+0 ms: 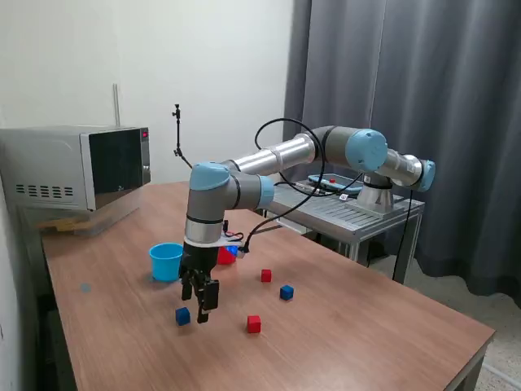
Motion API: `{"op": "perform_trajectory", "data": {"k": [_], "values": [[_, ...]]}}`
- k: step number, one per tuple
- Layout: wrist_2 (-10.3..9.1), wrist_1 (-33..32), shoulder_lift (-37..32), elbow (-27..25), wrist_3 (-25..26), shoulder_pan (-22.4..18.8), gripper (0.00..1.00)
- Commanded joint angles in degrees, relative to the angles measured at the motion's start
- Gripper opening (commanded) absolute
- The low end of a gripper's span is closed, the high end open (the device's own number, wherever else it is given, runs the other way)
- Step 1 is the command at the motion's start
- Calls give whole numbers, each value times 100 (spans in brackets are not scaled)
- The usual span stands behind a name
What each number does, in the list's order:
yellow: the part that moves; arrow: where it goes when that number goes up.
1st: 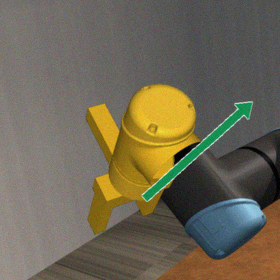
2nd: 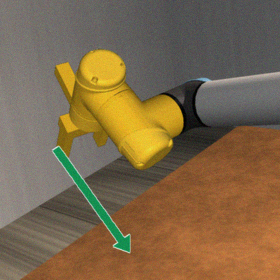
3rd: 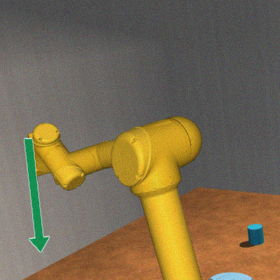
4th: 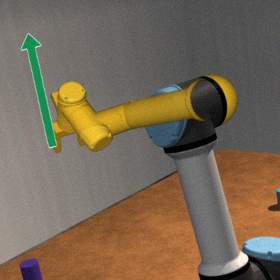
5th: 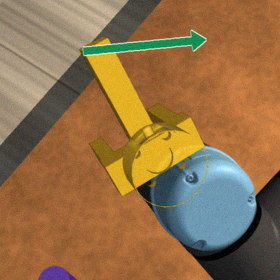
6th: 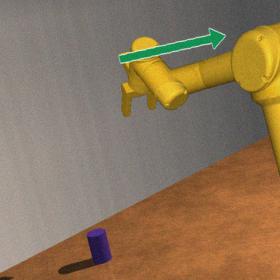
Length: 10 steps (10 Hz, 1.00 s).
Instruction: Place red objects in the red bin, and blue objects in the blue bin.
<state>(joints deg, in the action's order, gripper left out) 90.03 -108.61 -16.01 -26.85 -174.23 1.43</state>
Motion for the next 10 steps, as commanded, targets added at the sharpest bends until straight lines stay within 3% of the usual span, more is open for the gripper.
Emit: {"op": "perform_trajectory", "data": {"k": [1, 10], "values": [[6, -11, 1, 14, -67, 7, 100], [-3, -72, 98, 101, -277, 147, 100]]}}
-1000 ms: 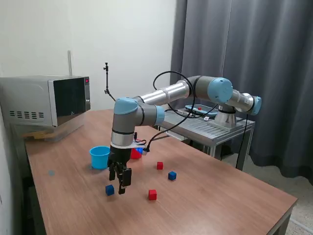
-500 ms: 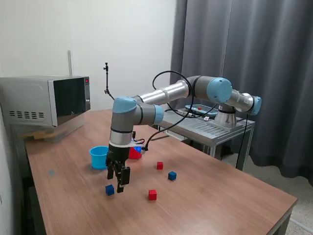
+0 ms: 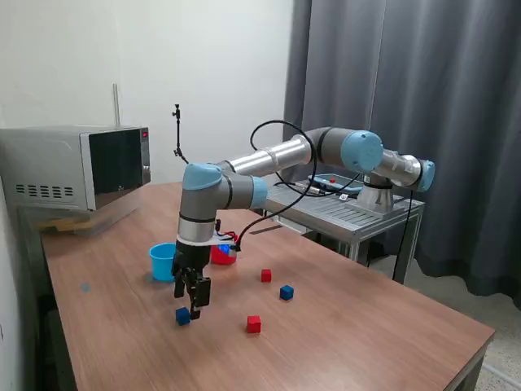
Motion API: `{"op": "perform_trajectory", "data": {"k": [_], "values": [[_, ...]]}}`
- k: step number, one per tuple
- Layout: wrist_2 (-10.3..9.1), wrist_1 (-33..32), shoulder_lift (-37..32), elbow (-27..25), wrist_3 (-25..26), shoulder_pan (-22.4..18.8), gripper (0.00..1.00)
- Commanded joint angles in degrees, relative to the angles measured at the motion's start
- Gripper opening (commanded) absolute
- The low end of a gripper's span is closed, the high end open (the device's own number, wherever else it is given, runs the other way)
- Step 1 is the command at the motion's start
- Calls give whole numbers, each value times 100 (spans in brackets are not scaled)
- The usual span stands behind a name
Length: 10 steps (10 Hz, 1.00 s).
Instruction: Place red objects in the red bin, and blue objects in the blue bin.
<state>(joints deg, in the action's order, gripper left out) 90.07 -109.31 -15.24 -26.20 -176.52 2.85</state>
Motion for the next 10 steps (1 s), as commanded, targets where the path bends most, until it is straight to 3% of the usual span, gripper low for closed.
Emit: {"op": "perform_trajectory", "data": {"k": [1, 8, 9, 10], "values": [[-7, -3, 30, 53, -101, 5, 100], [-42, -3, 30, 27, -93, 5, 100], [-42, -3, 30, 27, -93, 5, 0], [-42, -3, 30, 27, -84, 5, 0]]}}
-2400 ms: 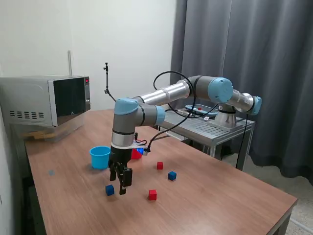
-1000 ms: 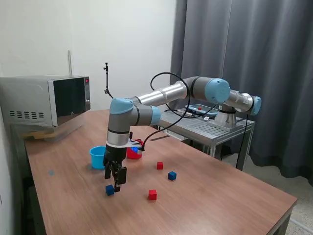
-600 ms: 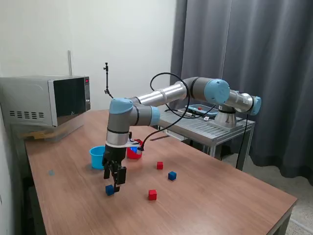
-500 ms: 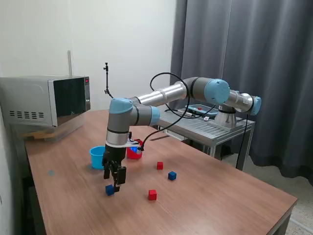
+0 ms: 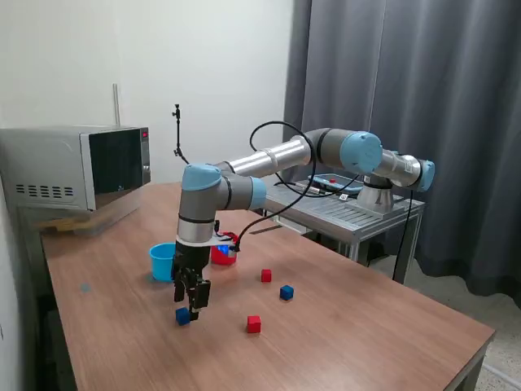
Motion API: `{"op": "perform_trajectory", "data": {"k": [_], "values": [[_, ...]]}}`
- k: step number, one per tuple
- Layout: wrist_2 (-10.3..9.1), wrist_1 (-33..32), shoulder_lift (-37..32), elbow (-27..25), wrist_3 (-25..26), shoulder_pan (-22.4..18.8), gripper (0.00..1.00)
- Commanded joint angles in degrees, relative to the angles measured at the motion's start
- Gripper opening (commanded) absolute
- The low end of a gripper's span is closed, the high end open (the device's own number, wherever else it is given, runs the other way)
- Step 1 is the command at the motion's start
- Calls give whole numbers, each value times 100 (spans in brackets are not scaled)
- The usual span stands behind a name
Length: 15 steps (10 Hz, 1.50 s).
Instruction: Place red objects in the red bin, and blue objects in the blue bin.
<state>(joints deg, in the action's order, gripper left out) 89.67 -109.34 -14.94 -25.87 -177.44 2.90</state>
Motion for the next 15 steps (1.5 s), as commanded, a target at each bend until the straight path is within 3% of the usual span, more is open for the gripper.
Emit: {"op": "perform_trajectory", "data": {"k": [1, 10, 11, 12, 14, 15], "values": [[-3, 0, 0, -14, 8, 0, 0], [58, 9, -209, 38, 26, -9, 0], [137, 9, -446, -40, 43, 35, 0], [408, 18, -840, -345, 69, 226, 0], [664, 18, -1343, -812, 78, 456, 0], [900, 35, -1414, -927, 78, 544, 0]]}}
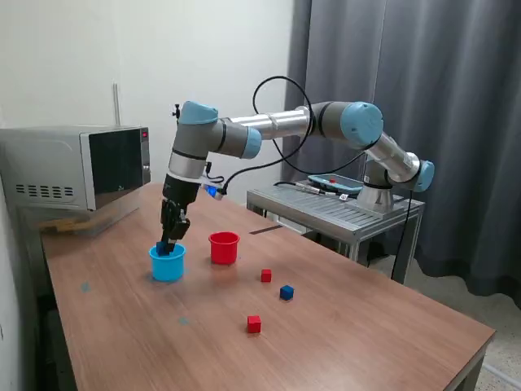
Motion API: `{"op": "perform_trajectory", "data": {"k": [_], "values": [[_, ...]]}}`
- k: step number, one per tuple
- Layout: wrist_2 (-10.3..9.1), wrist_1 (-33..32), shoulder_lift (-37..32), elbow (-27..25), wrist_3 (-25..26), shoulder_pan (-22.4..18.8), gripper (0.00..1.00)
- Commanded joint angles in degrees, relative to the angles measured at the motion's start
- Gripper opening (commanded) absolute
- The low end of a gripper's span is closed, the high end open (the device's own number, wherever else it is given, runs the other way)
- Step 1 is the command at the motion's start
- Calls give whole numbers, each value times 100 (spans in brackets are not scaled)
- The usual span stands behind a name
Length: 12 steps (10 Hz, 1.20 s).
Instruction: Place red objects in the red bin, and blue objects in the blue bin.
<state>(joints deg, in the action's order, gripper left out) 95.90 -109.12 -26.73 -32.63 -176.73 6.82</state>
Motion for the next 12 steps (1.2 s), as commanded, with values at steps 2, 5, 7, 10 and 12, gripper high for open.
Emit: {"op": "perform_trajectory", "data": {"k": [2, 5, 7, 10, 12], "values": [[420, 49, -289, -348, 7, 214, 0], [518, 67, -640, -1244, 242, 433, 0], [491, 251, -658, -1447, 394, 469, 0], [465, 251, -667, -1456, 429, 452, 100], [378, 216, -684, -1430, 438, 425, 100]]}}
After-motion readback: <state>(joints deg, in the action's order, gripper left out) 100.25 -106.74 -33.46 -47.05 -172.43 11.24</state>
